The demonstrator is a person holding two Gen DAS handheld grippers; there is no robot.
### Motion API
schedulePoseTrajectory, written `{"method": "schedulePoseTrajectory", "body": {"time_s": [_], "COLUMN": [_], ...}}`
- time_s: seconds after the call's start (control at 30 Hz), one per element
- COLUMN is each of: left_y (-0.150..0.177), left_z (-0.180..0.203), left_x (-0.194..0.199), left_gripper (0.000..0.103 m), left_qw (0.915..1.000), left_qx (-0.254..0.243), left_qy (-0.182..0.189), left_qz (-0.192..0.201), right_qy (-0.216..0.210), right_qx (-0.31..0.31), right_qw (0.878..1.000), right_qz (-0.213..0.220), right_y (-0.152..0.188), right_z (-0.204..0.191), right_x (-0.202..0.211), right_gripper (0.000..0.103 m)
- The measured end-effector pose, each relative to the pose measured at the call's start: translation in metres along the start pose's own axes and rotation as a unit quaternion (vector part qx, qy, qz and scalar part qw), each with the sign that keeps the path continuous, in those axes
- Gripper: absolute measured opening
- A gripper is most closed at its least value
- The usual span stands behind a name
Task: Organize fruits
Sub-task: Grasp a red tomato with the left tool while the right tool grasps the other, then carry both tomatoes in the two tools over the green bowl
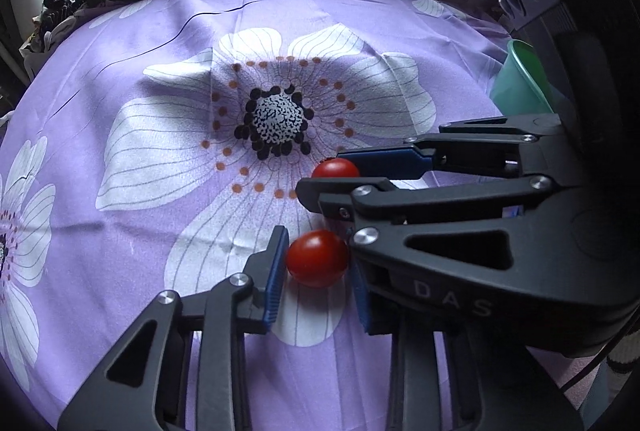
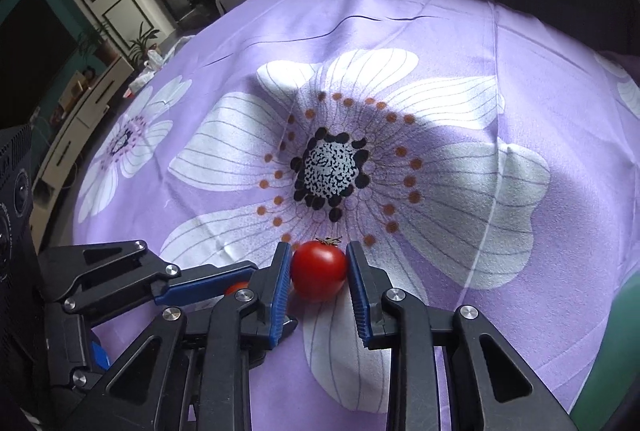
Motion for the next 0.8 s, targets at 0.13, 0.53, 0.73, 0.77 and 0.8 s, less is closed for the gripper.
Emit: {"method": "schedulePoseTrajectory", "body": {"time_s": [0.13, 0.53, 0.73, 0.77, 0.8], "left_y": [0.000, 0.002, 0.003, 0.003, 0.004], "left_z": [0.000, 0.015, 0.025, 0.028, 0.030], "left_x": [0.000, 0.025, 0.046, 0.050, 0.053], "left_gripper": [0.029, 0.029, 0.029, 0.029, 0.029], "left_qw": [1.0000, 0.9992, 0.9976, 0.9972, 0.9967], "left_qx": [0.003, -0.007, -0.017, -0.019, -0.023], "left_qy": [-0.003, -0.018, -0.031, -0.034, -0.039], "left_qz": [0.001, 0.034, 0.059, 0.064, 0.068], "right_qy": [0.008, 0.023, 0.022, 0.021, 0.019], "right_qx": [0.000, -0.026, -0.030, -0.032, -0.034], "right_qw": [1.000, 0.998, 0.996, 0.995, 0.995], "right_qz": [0.004, 0.053, 0.085, 0.090, 0.095], "right_y": [0.002, 0.020, 0.034, 0.036, 0.038], "right_z": [0.001, 0.012, 0.009, 0.009, 0.008], "right_x": [0.002, 0.051, 0.085, 0.090, 0.095], "right_gripper": [0.029, 0.029, 0.029, 0.029, 0.029]}}
Point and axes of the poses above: each gripper's, at about its wrist camera, not at the fingertips, and x roughly against the way its jaws point, z to its right, y to its underside, the point moved 3 cm from there along -x, roughly the way its jaws point, and after that the axes turned 9 degrees about y, right-handed, at the moved point
